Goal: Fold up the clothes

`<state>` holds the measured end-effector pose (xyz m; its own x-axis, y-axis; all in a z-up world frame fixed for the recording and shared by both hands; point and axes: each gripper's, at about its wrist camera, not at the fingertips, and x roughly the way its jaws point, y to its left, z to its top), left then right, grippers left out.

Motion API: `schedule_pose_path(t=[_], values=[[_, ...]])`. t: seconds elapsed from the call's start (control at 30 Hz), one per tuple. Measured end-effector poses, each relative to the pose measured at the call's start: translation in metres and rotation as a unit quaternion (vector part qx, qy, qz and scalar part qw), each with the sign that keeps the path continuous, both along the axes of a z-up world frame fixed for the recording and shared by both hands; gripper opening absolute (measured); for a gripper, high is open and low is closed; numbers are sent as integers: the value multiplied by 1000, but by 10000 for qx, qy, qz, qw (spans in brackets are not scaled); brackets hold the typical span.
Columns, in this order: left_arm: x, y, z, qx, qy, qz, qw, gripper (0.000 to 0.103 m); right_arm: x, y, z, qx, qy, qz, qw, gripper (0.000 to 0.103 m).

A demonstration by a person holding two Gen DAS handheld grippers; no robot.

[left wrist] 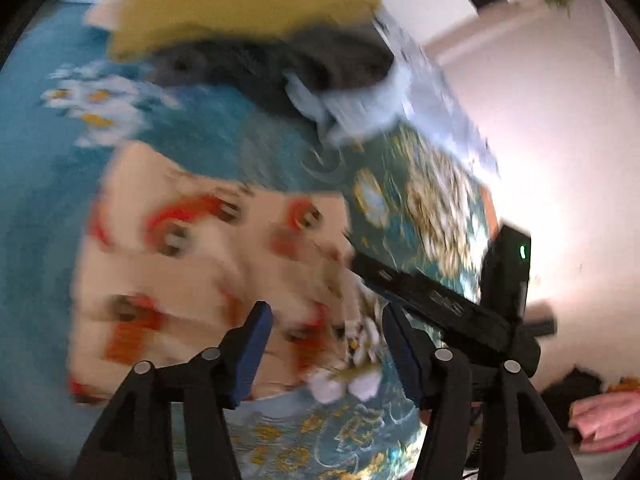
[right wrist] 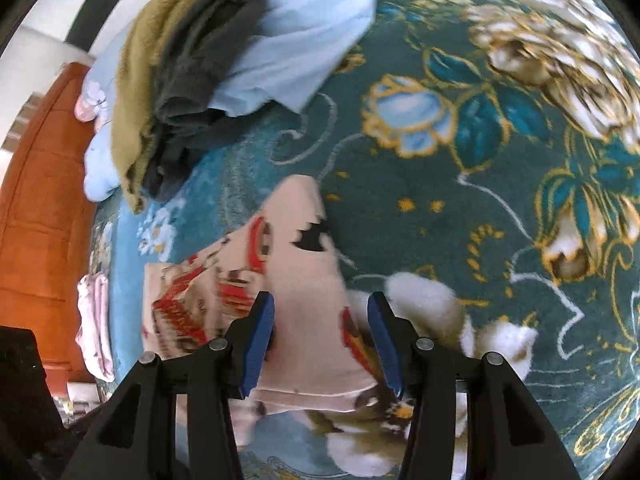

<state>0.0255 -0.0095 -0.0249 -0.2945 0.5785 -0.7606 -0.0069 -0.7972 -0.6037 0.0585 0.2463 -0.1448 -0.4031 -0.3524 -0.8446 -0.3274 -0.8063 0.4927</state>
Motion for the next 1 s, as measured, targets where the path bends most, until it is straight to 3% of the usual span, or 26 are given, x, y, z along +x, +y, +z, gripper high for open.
schedule_pose_path(t=[0.1, 0.17, 0.3, 0.43, 0.73, 1.0], values=[[0, -51, -12, -458, -275, 921, 9943, 63, 0, -7, 8, -88, 159, 283, 9994, 50], [4, -73, -28, -803, -512, 1245, 9876, 63, -1, -16, 7, -101, 121, 498, 9986, 50], [18, -74, -64, -1454, -1093, 1156, 9765, 63, 2, -33, -3, 13, -94, 793, 9968, 50], [19, -73, -74, -1451, -1386, 1099, 9735, 63, 3, -44, 0, 32, -23, 833, 9965, 50], [26, -81, -73, -963, -1473, 1365, 9749, 64, 9, -52, 17, 256, 58, 1084, 9938, 50], [31, -74, -67, -920, -1442, 1344, 9760, 64, 16, -61, 8, 360, 31, 1320, 9906, 53]])
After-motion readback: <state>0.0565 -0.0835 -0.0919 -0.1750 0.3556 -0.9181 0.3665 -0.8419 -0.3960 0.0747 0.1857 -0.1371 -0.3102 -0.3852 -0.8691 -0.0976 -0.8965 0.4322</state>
